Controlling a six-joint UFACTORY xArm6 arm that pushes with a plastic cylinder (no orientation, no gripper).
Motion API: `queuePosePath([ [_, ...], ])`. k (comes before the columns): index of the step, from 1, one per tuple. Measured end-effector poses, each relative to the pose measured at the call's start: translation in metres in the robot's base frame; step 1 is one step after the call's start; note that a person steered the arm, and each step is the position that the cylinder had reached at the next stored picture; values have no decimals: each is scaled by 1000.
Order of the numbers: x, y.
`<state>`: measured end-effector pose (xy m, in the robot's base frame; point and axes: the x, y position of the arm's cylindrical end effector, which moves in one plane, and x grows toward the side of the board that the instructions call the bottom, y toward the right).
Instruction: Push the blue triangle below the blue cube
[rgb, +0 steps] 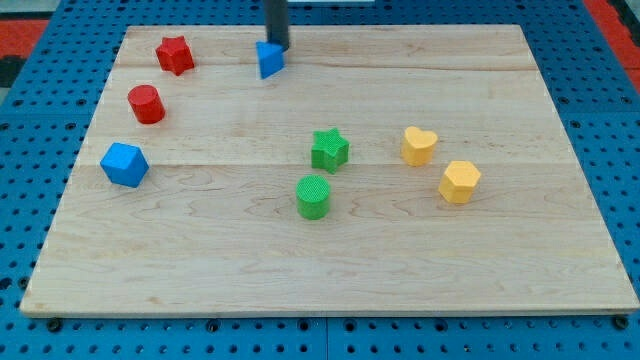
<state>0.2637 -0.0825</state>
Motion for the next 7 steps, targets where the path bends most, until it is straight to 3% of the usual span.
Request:
queuePosePath([
  [2,107,-80],
  [3,130,-80],
  [5,126,-111],
  [7,196,-98],
])
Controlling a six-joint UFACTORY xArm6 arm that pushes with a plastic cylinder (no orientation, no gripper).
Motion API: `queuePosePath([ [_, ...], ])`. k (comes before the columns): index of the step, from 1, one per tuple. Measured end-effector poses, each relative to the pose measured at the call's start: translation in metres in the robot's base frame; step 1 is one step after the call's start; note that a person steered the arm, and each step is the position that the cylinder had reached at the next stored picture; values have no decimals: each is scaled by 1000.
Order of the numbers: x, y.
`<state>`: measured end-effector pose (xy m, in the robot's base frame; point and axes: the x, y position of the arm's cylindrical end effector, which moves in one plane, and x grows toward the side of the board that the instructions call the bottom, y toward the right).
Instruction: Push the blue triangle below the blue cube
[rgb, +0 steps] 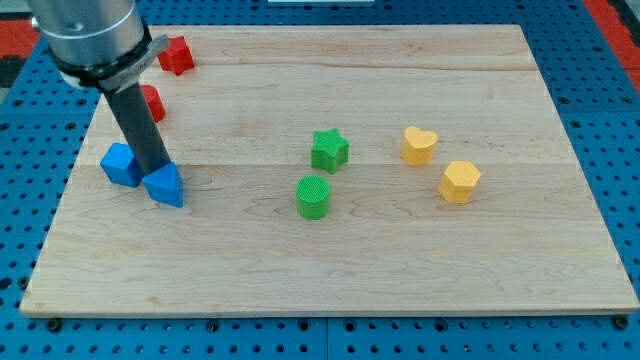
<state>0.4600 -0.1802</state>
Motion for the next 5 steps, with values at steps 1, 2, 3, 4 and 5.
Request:
queuePosePath([
  [1,5,32],
  [2,13,54],
  [3,52,41],
  [4,76,10],
  [5,75,-30],
])
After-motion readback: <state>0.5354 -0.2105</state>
